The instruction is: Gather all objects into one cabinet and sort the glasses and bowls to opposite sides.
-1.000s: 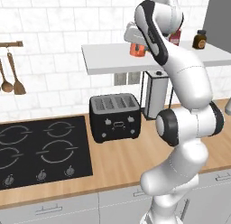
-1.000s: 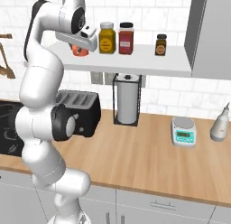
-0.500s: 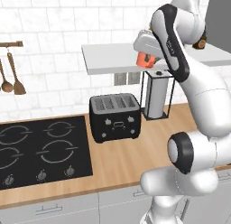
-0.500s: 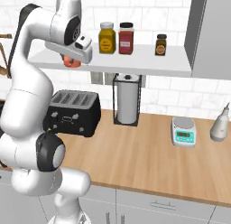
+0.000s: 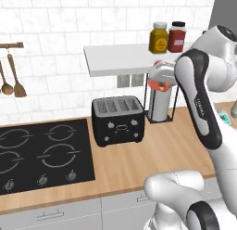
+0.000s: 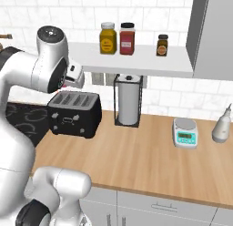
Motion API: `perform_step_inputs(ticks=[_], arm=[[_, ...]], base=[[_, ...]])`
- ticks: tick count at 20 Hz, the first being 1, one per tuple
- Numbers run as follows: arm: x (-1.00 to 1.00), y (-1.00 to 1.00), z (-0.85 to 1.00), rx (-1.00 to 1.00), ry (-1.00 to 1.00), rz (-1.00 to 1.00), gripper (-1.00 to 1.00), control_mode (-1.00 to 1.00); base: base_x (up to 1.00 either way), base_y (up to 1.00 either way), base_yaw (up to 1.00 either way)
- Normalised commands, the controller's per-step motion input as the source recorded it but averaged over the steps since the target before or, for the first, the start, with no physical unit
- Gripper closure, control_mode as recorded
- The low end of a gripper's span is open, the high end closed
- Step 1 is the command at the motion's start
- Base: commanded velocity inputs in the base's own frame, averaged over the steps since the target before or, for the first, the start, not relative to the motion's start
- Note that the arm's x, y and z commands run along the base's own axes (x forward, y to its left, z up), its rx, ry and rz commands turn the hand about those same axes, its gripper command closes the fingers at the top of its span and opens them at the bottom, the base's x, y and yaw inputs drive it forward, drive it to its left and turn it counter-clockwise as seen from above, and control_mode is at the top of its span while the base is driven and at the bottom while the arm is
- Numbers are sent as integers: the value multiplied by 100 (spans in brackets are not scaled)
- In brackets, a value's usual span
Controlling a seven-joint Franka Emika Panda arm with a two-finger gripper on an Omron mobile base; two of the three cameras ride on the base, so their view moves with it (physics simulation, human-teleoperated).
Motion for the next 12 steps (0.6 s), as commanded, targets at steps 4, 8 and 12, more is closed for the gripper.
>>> perform_step_inputs(ticks=[4, 8, 12], arm=[[-95, 4, 0, 6, 9, 0, 100, -100], [-14, 17, 0, 0, 10, 0, 100, -100], [0, 0, 0, 0, 0, 0, 100, -100]], base=[[0, 0, 0], [0, 0, 0], [0, 0, 0]])
